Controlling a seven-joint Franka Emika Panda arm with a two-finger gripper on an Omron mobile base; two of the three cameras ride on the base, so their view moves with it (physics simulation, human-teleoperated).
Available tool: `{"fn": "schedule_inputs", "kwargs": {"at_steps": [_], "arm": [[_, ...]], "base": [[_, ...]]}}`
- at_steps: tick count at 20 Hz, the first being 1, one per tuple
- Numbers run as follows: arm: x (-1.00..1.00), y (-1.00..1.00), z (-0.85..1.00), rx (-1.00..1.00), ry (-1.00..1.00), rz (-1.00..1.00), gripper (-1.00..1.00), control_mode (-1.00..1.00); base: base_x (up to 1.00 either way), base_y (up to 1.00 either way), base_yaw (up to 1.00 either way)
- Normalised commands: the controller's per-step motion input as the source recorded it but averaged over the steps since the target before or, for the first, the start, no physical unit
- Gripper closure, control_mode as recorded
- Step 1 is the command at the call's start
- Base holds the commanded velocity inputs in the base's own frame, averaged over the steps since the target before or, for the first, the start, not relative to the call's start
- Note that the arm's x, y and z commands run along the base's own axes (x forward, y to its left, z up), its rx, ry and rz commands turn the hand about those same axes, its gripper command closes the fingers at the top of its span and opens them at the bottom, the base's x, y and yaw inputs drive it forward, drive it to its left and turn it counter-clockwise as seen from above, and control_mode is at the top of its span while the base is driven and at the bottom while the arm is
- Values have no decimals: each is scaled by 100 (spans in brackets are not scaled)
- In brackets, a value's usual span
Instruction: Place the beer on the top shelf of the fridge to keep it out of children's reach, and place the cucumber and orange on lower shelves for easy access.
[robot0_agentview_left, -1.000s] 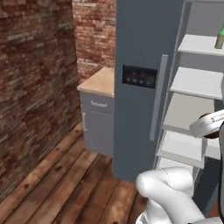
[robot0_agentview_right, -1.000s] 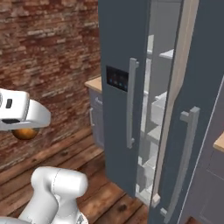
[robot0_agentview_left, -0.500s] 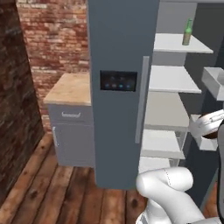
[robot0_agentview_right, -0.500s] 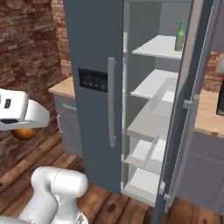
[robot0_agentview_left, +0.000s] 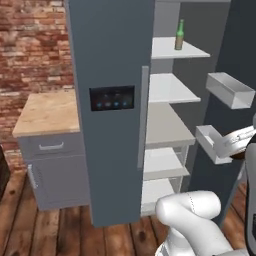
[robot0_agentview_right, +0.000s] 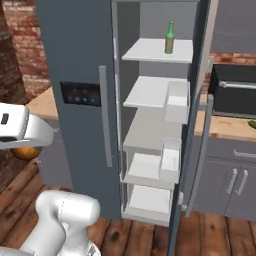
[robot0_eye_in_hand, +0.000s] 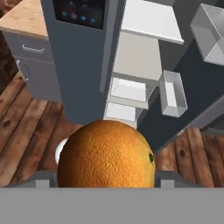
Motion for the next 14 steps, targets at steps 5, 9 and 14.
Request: {"fn": "schedule_inputs", "kwargs": {"at_steps": [5,9,14], "arm": [[0,0,0,0,0,0,100,100],[0,0,0,0,0,0,100,100],[0,0,0,0,0,0,100,100]], "base": [[58,16,-31],[62,8,-23],[42,2,-18]]}}
